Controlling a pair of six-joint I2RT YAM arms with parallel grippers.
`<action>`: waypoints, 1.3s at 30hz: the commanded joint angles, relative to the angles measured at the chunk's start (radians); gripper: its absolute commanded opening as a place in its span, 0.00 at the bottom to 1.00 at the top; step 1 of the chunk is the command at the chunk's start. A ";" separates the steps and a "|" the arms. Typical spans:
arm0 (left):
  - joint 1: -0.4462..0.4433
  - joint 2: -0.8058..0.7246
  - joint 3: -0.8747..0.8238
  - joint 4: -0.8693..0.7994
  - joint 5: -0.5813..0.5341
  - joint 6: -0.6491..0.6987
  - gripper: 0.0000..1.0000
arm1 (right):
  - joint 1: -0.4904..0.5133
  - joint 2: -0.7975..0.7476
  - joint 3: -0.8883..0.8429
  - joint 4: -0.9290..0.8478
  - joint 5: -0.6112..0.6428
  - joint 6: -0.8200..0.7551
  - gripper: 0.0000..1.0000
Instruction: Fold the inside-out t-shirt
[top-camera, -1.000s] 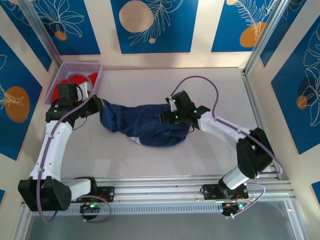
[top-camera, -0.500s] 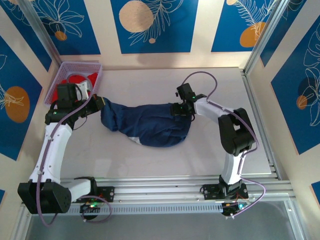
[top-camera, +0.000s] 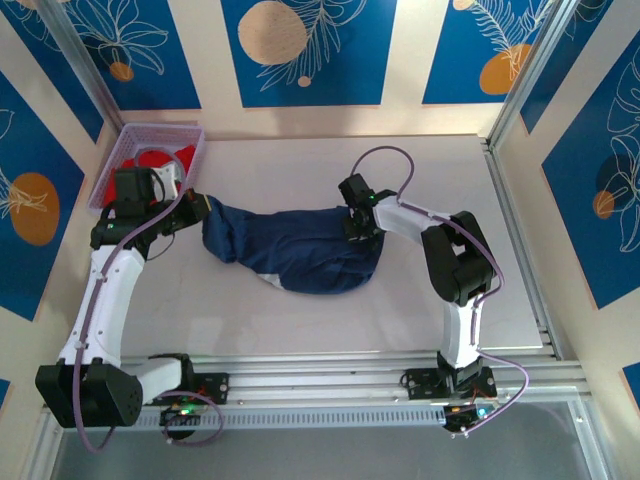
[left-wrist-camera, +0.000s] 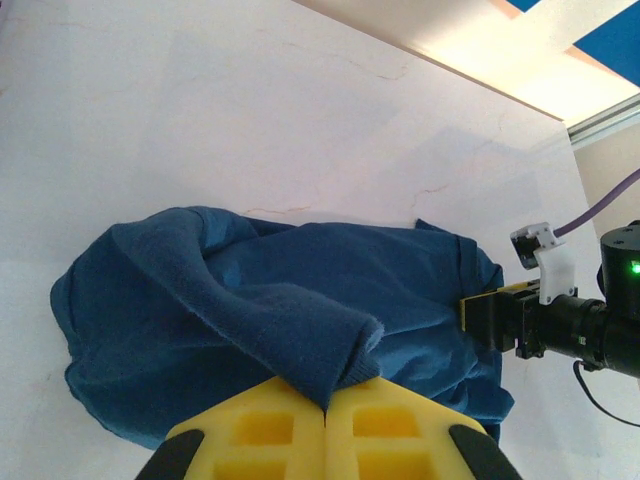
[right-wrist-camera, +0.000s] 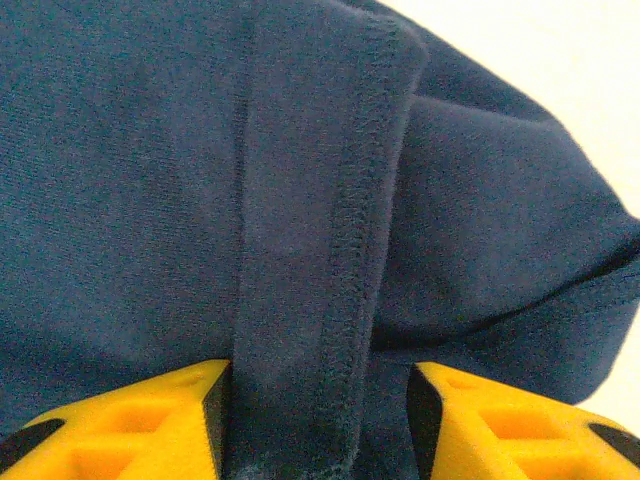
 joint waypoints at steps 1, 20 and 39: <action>0.004 -0.019 -0.004 0.025 0.024 0.003 0.00 | -0.007 0.003 0.038 -0.026 0.051 -0.034 0.48; 0.005 -0.025 -0.006 0.025 0.015 0.008 0.00 | -0.022 -0.011 0.008 -0.030 -0.005 -0.013 0.25; 0.005 -0.025 -0.005 0.025 0.008 0.009 0.00 | -0.031 -0.101 -0.042 -0.026 -0.028 0.024 0.10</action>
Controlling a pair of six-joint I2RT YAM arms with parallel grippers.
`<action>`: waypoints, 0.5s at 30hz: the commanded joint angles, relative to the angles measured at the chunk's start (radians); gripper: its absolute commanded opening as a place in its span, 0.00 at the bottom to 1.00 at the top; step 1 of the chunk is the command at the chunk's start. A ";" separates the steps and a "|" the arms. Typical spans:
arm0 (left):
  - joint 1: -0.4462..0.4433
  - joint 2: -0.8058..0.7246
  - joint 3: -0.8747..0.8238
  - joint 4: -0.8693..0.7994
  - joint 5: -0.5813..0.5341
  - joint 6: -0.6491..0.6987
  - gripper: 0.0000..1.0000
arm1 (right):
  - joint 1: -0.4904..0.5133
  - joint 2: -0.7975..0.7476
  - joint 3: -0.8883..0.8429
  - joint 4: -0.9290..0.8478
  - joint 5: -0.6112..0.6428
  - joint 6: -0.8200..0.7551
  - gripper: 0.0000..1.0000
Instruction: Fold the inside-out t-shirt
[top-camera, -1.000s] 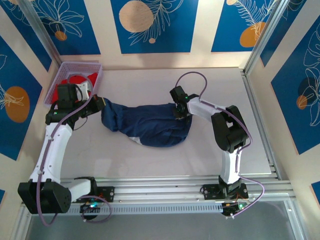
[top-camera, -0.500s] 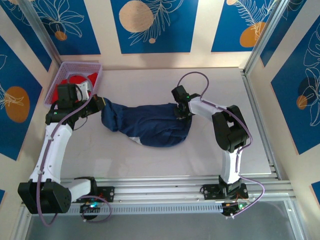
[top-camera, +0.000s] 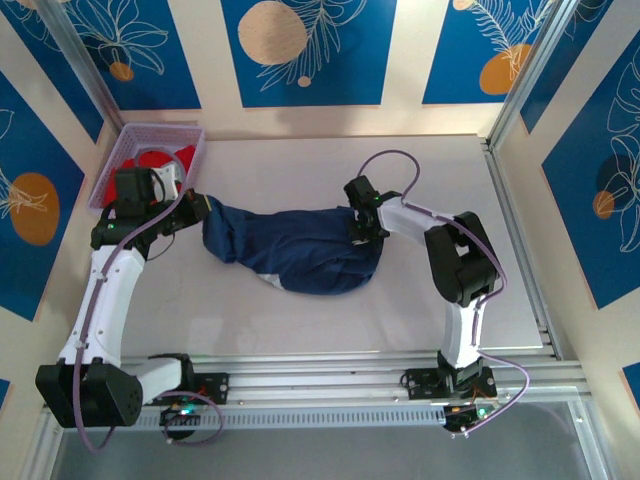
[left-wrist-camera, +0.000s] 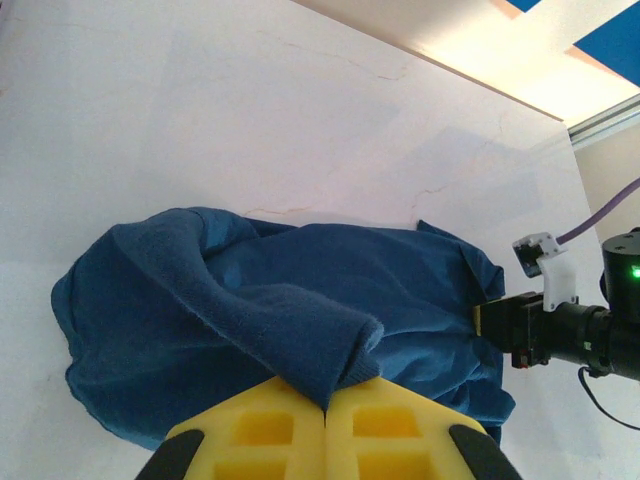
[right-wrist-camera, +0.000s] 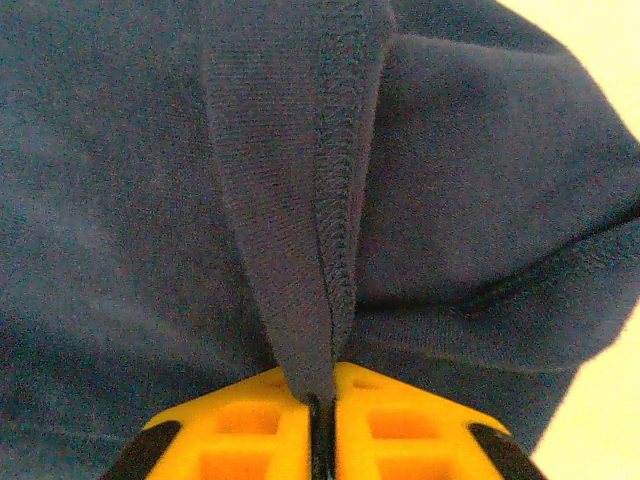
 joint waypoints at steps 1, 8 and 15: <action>0.005 -0.025 -0.002 0.018 0.006 0.008 0.00 | -0.013 -0.091 -0.003 -0.013 0.027 -0.007 0.09; 0.005 -0.027 0.003 0.015 -0.002 0.005 0.00 | -0.073 -0.189 -0.003 -0.010 -0.004 -0.031 0.10; 0.005 -0.028 0.007 0.009 -0.011 0.009 0.00 | -0.118 -0.221 -0.027 0.008 -0.067 -0.031 0.08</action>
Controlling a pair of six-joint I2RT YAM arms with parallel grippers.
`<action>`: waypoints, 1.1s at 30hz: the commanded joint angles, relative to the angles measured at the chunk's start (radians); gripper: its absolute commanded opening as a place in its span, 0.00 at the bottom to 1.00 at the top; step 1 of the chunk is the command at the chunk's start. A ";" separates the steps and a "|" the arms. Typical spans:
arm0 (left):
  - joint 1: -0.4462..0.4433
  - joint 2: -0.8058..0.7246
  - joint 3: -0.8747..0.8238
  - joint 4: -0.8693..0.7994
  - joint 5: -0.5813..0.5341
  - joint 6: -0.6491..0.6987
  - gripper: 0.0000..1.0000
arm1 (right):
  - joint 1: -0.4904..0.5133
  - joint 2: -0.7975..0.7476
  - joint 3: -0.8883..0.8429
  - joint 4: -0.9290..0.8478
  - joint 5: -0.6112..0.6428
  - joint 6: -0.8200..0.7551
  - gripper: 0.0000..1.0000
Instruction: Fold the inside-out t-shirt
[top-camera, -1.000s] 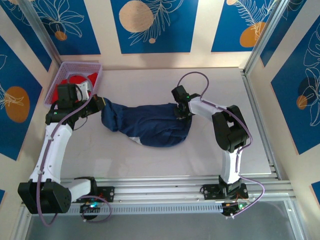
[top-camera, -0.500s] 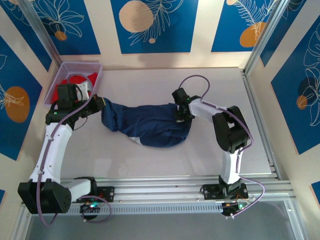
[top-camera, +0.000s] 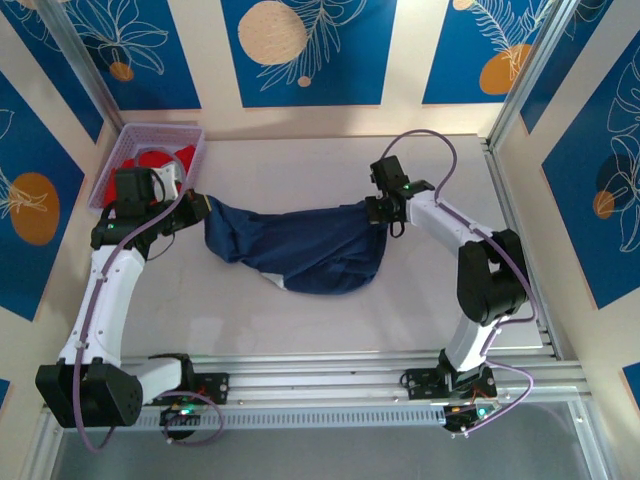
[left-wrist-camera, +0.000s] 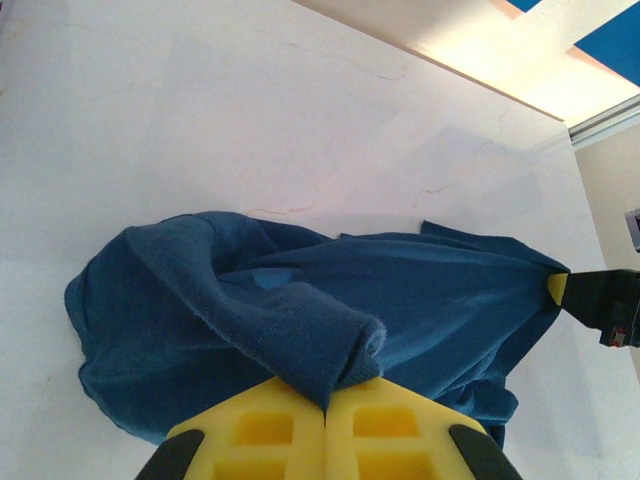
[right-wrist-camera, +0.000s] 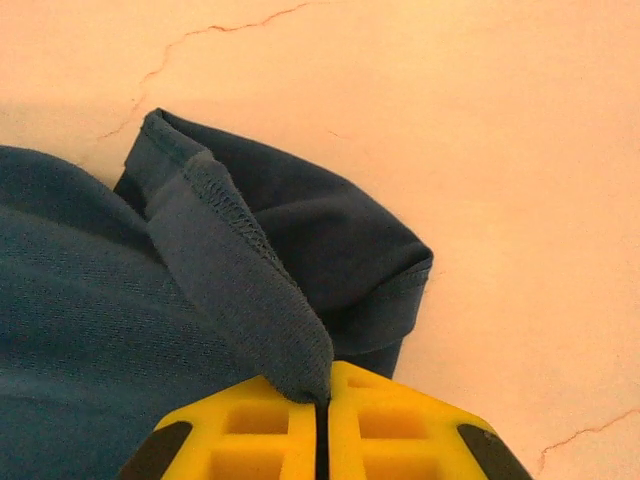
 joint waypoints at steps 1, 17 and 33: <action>0.005 -0.027 0.009 0.007 -0.014 0.009 0.00 | -0.018 -0.041 -0.021 0.008 -0.068 -0.011 0.08; 0.005 -0.052 0.007 0.007 -0.034 -0.008 0.00 | -0.151 -0.048 -0.131 0.239 -0.720 0.130 0.10; 0.005 -0.052 0.004 0.012 -0.023 -0.001 0.00 | -0.235 0.073 -0.156 0.279 -0.775 0.122 0.31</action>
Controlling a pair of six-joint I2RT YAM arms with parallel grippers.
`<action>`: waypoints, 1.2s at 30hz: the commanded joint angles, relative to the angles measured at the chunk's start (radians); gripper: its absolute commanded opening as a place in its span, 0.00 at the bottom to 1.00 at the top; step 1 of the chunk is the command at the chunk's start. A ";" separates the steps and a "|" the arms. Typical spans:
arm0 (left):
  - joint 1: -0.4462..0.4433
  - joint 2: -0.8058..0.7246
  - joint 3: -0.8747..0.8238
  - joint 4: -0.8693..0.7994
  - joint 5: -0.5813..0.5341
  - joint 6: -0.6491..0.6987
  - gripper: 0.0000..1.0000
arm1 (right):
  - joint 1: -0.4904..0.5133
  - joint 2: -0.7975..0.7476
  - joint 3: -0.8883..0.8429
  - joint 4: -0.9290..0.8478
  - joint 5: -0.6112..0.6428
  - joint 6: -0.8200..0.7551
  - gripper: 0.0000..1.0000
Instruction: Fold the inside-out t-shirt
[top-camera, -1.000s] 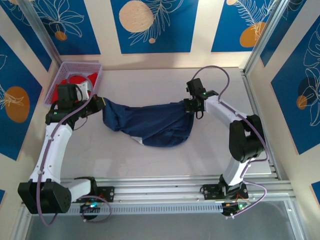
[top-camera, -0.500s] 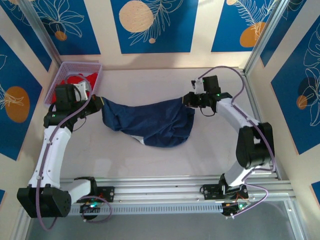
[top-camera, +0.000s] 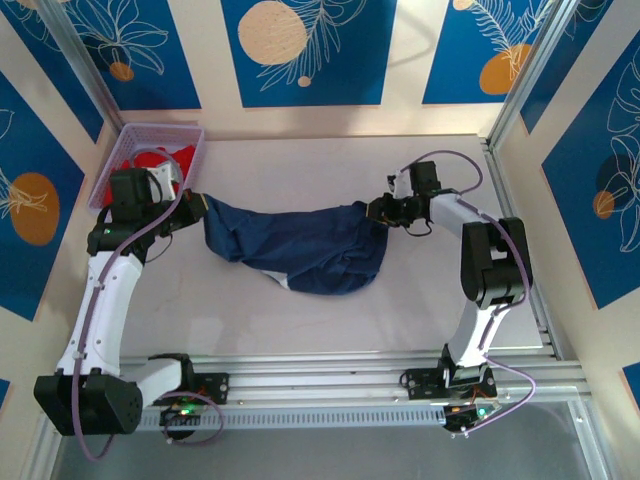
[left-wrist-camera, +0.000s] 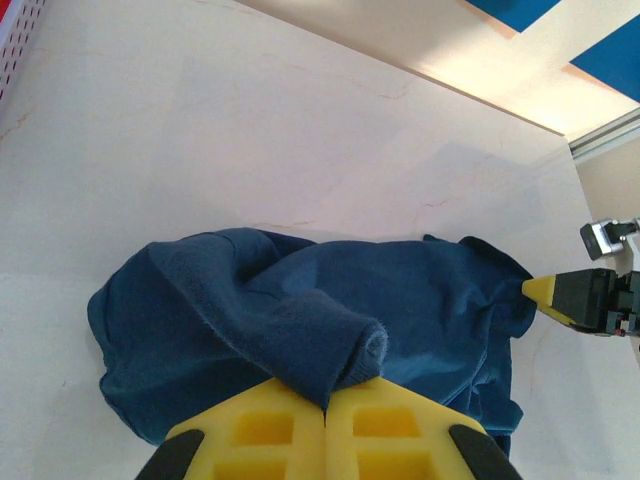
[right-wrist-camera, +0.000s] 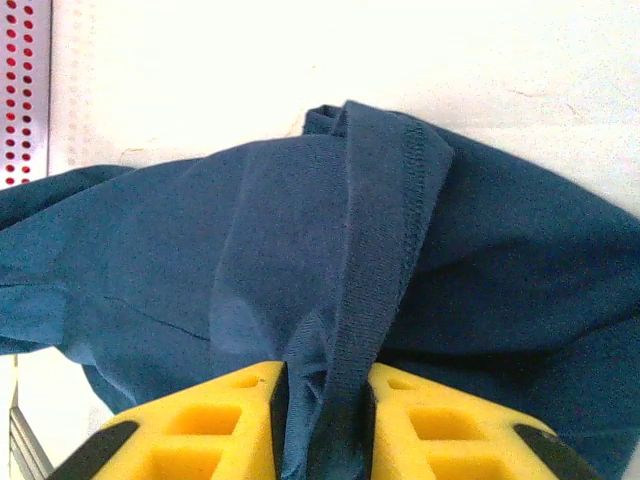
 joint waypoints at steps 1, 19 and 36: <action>0.005 -0.013 0.004 0.012 0.004 0.000 0.00 | -0.001 -0.029 -0.047 0.017 -0.040 -0.004 0.32; 0.005 -0.015 -0.007 0.016 0.009 0.004 0.00 | 0.005 -0.083 -0.160 0.042 0.044 0.064 0.55; 0.005 -0.019 -0.013 0.017 0.010 0.011 0.00 | 0.071 -0.047 -0.126 0.062 0.090 0.107 0.42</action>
